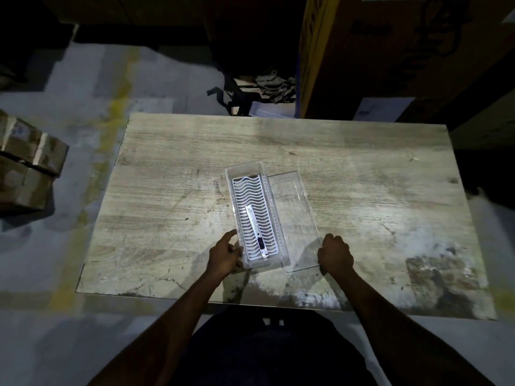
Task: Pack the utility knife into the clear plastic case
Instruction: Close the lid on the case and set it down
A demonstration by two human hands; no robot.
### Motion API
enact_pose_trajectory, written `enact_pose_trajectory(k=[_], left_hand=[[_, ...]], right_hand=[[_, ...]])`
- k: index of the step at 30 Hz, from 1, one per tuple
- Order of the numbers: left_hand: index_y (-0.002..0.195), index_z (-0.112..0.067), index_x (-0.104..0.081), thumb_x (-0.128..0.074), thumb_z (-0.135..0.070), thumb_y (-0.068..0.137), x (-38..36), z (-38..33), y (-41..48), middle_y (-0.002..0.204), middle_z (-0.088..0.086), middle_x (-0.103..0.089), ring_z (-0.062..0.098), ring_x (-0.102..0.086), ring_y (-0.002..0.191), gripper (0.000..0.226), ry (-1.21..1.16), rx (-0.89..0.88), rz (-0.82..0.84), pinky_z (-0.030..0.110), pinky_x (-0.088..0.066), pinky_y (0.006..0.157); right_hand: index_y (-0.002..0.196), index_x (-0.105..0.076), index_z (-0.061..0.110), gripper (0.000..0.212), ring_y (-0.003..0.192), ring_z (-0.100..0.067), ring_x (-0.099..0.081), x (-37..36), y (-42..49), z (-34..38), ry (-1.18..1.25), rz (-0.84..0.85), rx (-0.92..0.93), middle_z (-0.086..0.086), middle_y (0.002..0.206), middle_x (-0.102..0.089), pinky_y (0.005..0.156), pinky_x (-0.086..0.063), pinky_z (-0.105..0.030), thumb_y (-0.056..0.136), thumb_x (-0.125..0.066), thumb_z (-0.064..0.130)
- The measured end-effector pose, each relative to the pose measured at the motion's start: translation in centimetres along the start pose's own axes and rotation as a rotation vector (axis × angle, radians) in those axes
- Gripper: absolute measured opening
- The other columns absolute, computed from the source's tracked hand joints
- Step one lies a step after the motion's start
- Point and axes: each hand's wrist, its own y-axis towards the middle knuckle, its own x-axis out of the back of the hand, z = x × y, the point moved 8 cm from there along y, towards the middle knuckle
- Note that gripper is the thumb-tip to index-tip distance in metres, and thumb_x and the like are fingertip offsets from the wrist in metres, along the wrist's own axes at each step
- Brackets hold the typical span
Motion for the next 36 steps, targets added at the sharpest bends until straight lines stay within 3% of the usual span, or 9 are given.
enact_pose_trajectory(k=[3,9,12,15,22,25,28,32,36], left_hand=[[0.142,-0.018,-0.039,-0.056,-0.006,0.092,-0.1,-0.4,-0.6,0.070,0.005,-0.060,0.001,-0.058,0.035,0.055,0.015,0.001,-0.015,0.012,-0.039,0.031],[0.144,-0.019,-0.038,-0.057,-0.005,0.091,-0.1,-0.2,-0.6,0.065,0.006,-0.060,0.003,-0.056,0.033,0.058,-0.013,0.038,-0.033,0.015,-0.041,0.033],[0.143,-0.020,-0.039,-0.057,-0.007,0.091,-0.1,-0.2,-0.8,0.065,0.006,-0.060,0.004,-0.056,0.032,0.057,-0.029,0.040,-0.037,0.015,-0.038,0.031],[0.143,-0.020,-0.039,-0.057,-0.007,0.091,-0.1,-0.4,-0.9,0.065,0.007,-0.059,0.003,-0.055,0.032,0.057,-0.035,0.037,-0.042,0.014,-0.039,0.032],[0.141,-0.024,-0.040,-0.059,-0.009,0.089,0.0,0.2,-0.3,0.061,0.004,-0.064,0.008,-0.058,0.038,0.058,-0.004,0.043,-0.046,0.017,-0.042,0.035],[0.141,-0.025,-0.042,-0.060,-0.013,0.088,0.0,0.4,0.1,0.062,0.000,-0.066,0.012,-0.061,0.047,0.057,0.038,0.023,-0.054,0.022,-0.049,0.046],[0.139,-0.027,-0.045,-0.061,-0.018,0.088,-0.1,0.4,0.3,0.071,0.001,-0.069,0.021,-0.068,0.068,0.054,0.084,0.016,-0.069,0.033,-0.057,0.073],[0.128,-0.024,-0.058,-0.061,-0.017,0.086,0.0,0.5,0.3,0.068,-0.004,-0.068,0.011,-0.064,0.063,0.043,0.038,0.027,-0.080,0.028,-0.055,0.068],[0.126,-0.027,-0.059,-0.062,-0.017,0.081,-0.1,1.6,1.0,0.075,0.005,-0.073,0.024,-0.071,0.072,0.047,0.021,0.028,-0.055,0.046,-0.060,0.077]], right_hand=[[0.108,-0.049,0.003,0.023,0.100,-0.039,-0.059,1.1,0.4,0.5,0.000,-0.062,0.036,-0.019,0.107,-0.060,0.076,-0.052,-0.043,0.089,-0.047,0.015],[0.111,-0.051,0.005,0.023,0.081,-0.041,-0.065,6.6,0.8,2.1,0.464,-0.250,0.131,-0.025,0.086,-0.067,0.065,-0.046,-0.035,0.088,-0.051,0.009],[0.115,-0.060,0.003,0.031,0.087,-0.034,-0.066,10.3,0.3,4.9,0.575,-0.401,0.254,-0.019,0.094,-0.070,0.072,-0.040,-0.024,0.084,-0.057,0.001],[0.113,-0.065,0.003,0.034,0.089,-0.030,-0.066,13.3,-0.7,8.9,0.600,-0.500,0.433,-0.017,0.100,-0.070,0.078,-0.045,-0.026,0.080,-0.059,-0.002],[0.097,-0.069,0.008,0.018,0.079,-0.022,-0.065,14.2,-5.4,17.0,0.486,-0.534,0.868,-0.009,0.091,-0.067,0.064,-0.052,-0.032,0.079,-0.067,0.012],[0.097,-0.071,0.015,0.022,0.077,-0.021,-0.067,12.9,-7.1,19.1,0.327,-0.513,0.948,-0.004,0.090,-0.067,0.055,-0.050,-0.028,0.080,-0.067,0.028],[0.091,-0.074,0.018,0.024,0.073,-0.023,-0.067,11.2,-8.6,21.1,0.117,-0.501,1.008,-0.002,0.086,-0.068,0.048,-0.046,-0.026,0.070,-0.073,0.031],[0.081,-0.073,0.012,0.025,0.065,-0.028,-0.062,8.2,-10.0,22.6,-0.058,-0.395,1.119,-0.006,0.078,-0.065,0.047,-0.048,-0.031,0.064,-0.073,0.029],[0.075,-0.070,0.012,0.026,0.060,-0.026,-0.056,5.8,-10.6,22.1,-0.163,-0.324,1.140,-0.005,0.072,-0.060,0.045,-0.044,-0.031,0.060,-0.076,0.033]])
